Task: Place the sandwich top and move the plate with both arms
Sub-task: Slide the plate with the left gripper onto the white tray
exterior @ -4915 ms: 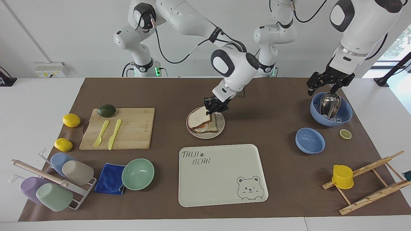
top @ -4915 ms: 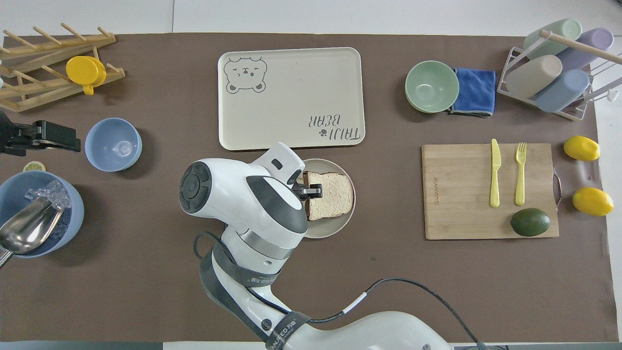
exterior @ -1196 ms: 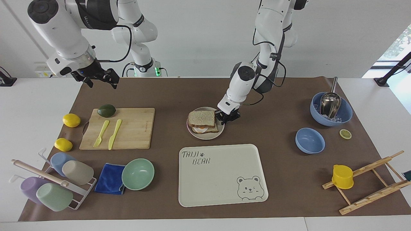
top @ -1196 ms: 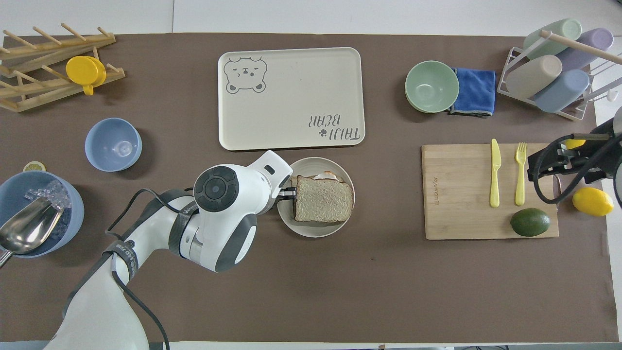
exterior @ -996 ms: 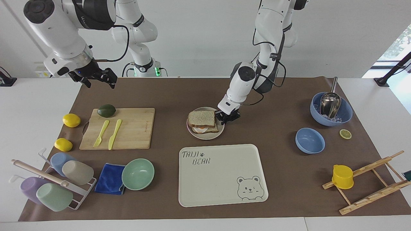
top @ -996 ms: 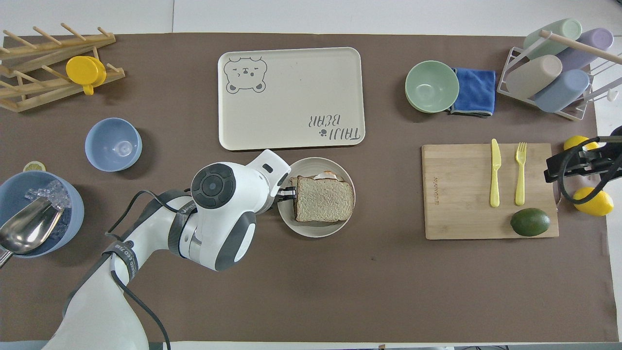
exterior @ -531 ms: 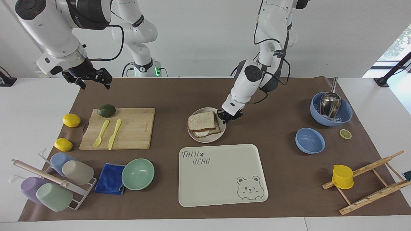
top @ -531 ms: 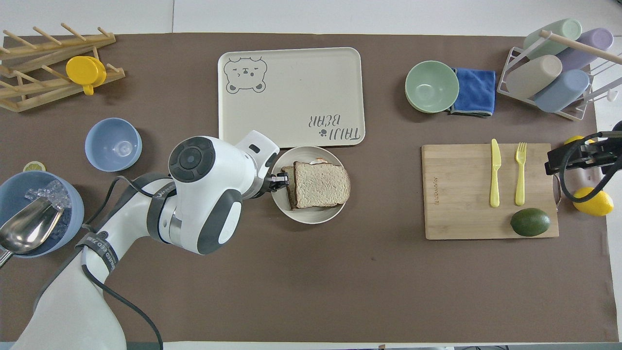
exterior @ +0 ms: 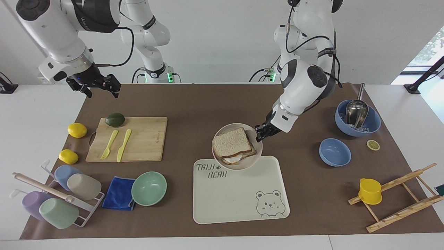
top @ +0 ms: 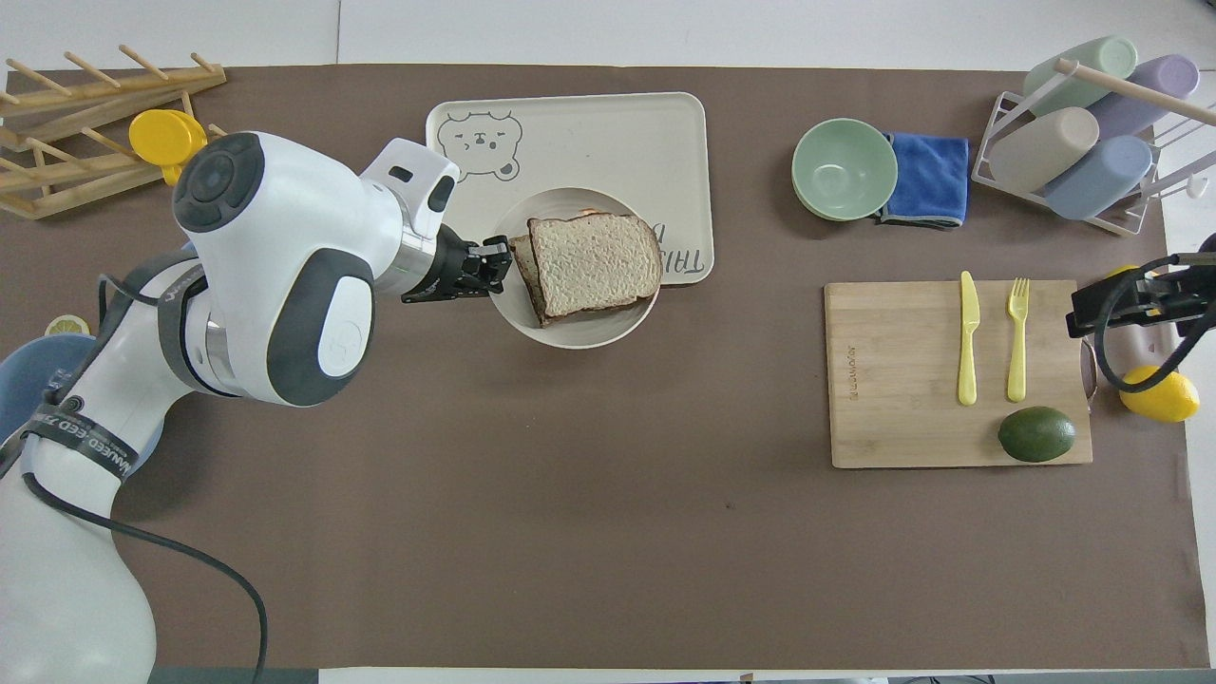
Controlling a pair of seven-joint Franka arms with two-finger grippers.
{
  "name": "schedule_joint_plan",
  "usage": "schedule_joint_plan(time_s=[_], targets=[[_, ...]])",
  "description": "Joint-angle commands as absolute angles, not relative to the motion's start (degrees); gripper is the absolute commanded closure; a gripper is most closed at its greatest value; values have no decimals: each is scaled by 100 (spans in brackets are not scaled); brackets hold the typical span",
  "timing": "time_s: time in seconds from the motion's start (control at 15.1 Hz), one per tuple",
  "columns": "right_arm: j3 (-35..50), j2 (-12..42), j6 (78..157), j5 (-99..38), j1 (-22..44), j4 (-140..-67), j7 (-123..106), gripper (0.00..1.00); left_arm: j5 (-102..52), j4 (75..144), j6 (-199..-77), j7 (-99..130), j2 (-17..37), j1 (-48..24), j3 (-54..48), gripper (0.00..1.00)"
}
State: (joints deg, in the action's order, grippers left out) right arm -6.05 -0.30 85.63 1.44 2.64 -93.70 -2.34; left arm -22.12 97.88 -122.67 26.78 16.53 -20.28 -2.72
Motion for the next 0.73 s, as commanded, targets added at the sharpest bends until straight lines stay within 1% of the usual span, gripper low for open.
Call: schedule_joint_plan(time_s=[0.0, 0.13, 0.33, 0.53, 0.66], targets=[[-545, -62, 8534, 97, 220, -9404, -334, 0, -2399, 8949, -12120, 2856, 2310, -1960, -273, 100], [-554, -62, 8534, 97, 228, -9404, -334, 0, -2399, 8527, -12111, 3014, 2661, -1934, -264, 100], [-554, -62, 8534, 97, 220, -9404, -334, 0, -2373, 7815, -12216, 3339, 3373, -1890, -185, 100], [-554, -62, 8534, 97, 220, -9404, -334, 0, -2329, 7805, -12778, 3357, 3673, -1907, -70, 100], [-545, -62, 8534, 97, 220, -9404, -334, 0, -2129, 7883, -12937, 3349, 3718, -1916, -62, 100]])
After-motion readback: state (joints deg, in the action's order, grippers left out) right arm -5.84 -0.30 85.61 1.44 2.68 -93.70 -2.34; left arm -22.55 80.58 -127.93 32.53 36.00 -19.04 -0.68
